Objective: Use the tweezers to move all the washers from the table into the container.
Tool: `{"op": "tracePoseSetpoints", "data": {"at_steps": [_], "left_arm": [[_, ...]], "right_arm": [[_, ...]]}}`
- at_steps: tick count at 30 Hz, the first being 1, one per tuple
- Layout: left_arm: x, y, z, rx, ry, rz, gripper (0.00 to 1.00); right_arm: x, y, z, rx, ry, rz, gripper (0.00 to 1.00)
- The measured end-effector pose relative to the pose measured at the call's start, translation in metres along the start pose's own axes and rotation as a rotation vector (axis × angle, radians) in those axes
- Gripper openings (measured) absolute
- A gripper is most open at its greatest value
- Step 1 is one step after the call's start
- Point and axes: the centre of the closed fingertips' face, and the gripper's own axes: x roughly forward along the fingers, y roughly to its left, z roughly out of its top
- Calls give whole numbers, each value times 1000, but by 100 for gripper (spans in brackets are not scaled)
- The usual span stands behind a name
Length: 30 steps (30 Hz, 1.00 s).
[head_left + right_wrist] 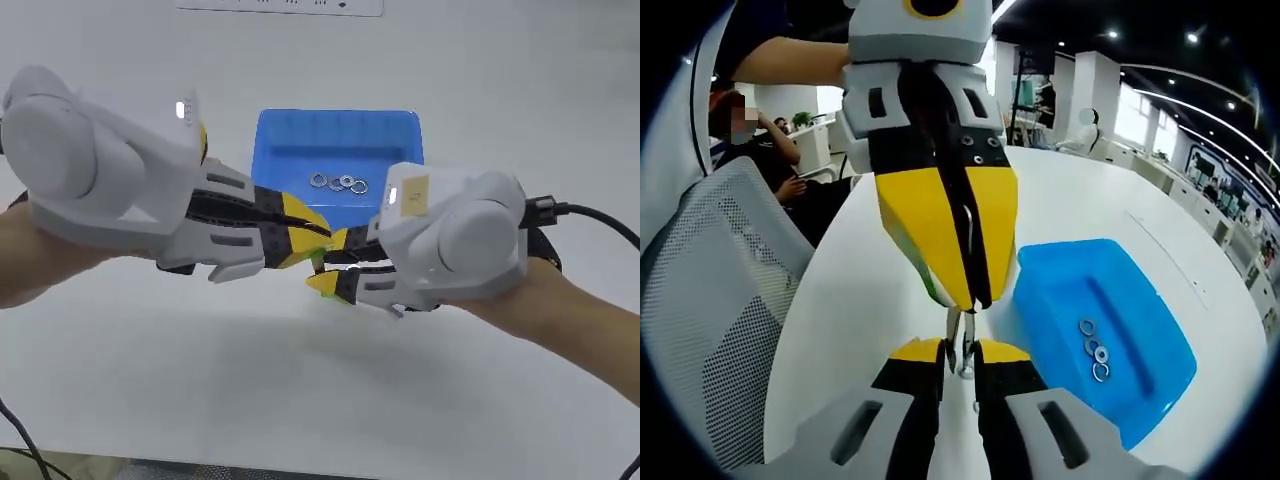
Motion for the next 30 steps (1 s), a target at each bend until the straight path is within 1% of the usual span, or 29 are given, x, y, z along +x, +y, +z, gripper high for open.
{"op": "tracePoseSetpoints", "data": {"at_steps": [4, 9, 10, 13, 16, 20, 21, 26, 30], "left_arm": [[0, -1, 0, -3, 0, -5, 6], [1, -1, 1, 3, -4, -2, 6], [2, -2, 1, 5, -4, -4, 6], [2, -2, 1, 6, -1, -6, 6], [1, -2, 0, 8, 3, -4, 6], [-1, -2, -1, 26, 10, 7, 6], [-2, -3, -1, 14, 9, 3, 6], [-1, -3, -4, 9, 17, -2, 6], [-1, -2, -2, 3, 10, 0, 6]], "right_arm": [[-5, 0, 2, 1, -12, -2, 14], [-9, -4, 7, 19, -35, -16, 14], [-9, -3, 7, 18, -34, -14, 14], [-8, -1, 7, -26, -31, -20, 11], [-7, -1, 8, -19, -34, -17, 11], [-7, -2, 9, -45, -34, -29, 11], [-7, -2, 9, -43, -35, -26, 11], [-5, 0, 7, -28, -27, -13, 12], [-6, -1, 7, -19, -32, -15, 12]]}}
